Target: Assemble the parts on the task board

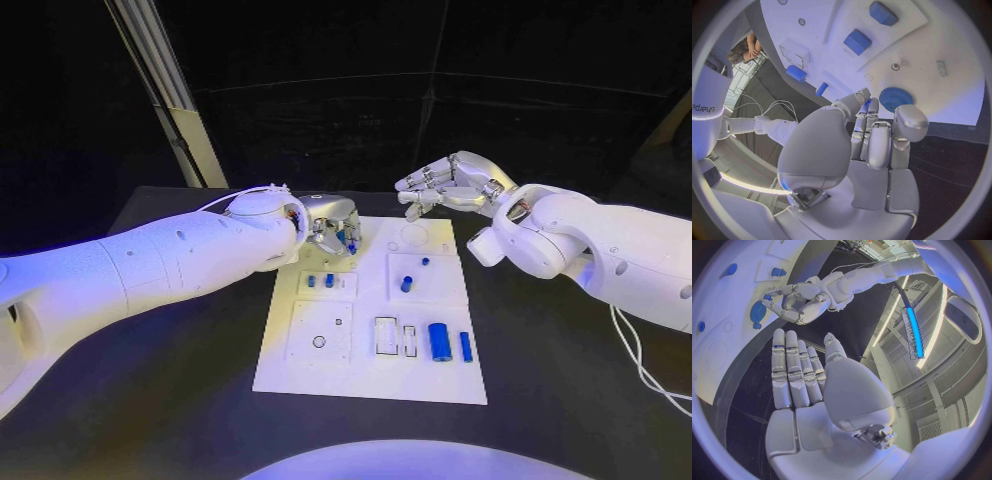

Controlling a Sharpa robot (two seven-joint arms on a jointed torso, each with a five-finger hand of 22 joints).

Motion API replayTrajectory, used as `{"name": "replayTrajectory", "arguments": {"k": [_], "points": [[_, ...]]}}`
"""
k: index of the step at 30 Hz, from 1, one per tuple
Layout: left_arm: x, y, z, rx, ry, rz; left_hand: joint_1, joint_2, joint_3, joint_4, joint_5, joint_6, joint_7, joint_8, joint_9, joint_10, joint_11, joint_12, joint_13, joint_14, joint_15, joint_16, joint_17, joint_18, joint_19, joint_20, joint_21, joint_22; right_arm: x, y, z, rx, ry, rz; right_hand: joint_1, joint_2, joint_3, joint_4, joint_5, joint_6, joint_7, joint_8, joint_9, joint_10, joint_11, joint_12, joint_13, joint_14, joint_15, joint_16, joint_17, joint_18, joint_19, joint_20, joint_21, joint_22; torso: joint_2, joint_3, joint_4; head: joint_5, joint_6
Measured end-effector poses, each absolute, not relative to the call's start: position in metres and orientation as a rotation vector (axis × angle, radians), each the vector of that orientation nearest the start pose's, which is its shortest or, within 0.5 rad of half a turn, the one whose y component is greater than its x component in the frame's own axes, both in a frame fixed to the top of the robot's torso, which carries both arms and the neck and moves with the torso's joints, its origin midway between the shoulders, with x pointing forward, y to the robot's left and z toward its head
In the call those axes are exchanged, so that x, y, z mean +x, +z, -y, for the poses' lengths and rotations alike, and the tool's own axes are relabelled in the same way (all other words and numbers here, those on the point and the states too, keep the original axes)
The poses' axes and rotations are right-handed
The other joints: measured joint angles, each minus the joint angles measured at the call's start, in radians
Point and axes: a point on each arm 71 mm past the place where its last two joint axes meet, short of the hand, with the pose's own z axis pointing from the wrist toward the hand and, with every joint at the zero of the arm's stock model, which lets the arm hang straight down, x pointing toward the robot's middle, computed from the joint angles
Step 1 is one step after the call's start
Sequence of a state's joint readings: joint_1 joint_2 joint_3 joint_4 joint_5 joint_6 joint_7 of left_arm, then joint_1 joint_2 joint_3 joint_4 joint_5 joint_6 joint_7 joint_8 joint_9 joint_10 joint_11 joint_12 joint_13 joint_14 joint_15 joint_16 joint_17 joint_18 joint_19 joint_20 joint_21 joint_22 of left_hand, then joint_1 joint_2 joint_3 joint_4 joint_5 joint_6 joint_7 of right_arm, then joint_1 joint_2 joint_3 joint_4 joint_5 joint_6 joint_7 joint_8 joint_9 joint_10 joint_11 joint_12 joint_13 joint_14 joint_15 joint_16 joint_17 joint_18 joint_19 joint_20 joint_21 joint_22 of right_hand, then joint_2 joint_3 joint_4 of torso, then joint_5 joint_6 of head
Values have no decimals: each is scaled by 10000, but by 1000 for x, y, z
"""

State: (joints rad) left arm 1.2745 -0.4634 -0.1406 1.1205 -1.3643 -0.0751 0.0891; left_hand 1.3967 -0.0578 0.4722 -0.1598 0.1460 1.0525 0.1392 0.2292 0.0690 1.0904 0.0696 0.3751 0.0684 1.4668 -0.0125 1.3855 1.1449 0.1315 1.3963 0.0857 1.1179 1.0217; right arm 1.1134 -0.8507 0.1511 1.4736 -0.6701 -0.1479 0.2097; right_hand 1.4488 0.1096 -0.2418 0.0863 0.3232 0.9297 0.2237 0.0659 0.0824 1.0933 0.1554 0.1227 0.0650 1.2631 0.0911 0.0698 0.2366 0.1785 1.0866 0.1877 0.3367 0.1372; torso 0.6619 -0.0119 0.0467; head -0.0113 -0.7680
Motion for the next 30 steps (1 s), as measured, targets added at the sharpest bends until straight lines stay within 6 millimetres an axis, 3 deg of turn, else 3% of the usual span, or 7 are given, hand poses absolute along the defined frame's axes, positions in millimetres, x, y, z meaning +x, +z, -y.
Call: {"name": "replayTrajectory", "arguments": {"k": [10, 24, 30], "points": [[537, -194, -121, 3435, -7931, -18231, -93, -94, 28, 28, -3, 72, 0, -1, 14, 113, -36, -25, 12, 0, 0, 0, 0, 1, 0, 0, 37, 53, 499, -159, 215, 4945, 13444, -16410, 0, 0, 0, 0, 0, 0, 0, 0, 8, 0, 0, 0, 0, 0, 0, 0, 0, 0, 0, 0, 0, 1, -12, -8, 28, 0, -1], [539, -197, -150, 2901, -7549, -18782, -222, -117, 55, 0, -29, 108, -37, -2, 14, 164, -59, -81, 11, 0, 1, 0, -56, 1, -1, 1, 37, 74, 499, -160, 216, 4956, 13418, -16407, 0, 0, 0, 0, 0, 0, 0, 0, 6, 0, 0, 0, 0, 0, 0, 0, 1, 0, 0, 0, 0, 2, -13, -13, 41, 52, -15], [541, -202, -155, 2760, -7322, -19082, -342, -105, 55, 0, -29, 144, -73, -41, 21, 210, -37, -81, 9, 0, 1, 0, -69, 1, -1, 1, 37, 74, 499, -160, 216, 4955, 13421, -16408, 0, 0, 0, 0, 0, 0, 0, 0, 6, 0, 0, 0, 0, 0, 0, 0, 1, 0, 0, 0, 0, 2, -12, -13, 12, 87, -9]]}}
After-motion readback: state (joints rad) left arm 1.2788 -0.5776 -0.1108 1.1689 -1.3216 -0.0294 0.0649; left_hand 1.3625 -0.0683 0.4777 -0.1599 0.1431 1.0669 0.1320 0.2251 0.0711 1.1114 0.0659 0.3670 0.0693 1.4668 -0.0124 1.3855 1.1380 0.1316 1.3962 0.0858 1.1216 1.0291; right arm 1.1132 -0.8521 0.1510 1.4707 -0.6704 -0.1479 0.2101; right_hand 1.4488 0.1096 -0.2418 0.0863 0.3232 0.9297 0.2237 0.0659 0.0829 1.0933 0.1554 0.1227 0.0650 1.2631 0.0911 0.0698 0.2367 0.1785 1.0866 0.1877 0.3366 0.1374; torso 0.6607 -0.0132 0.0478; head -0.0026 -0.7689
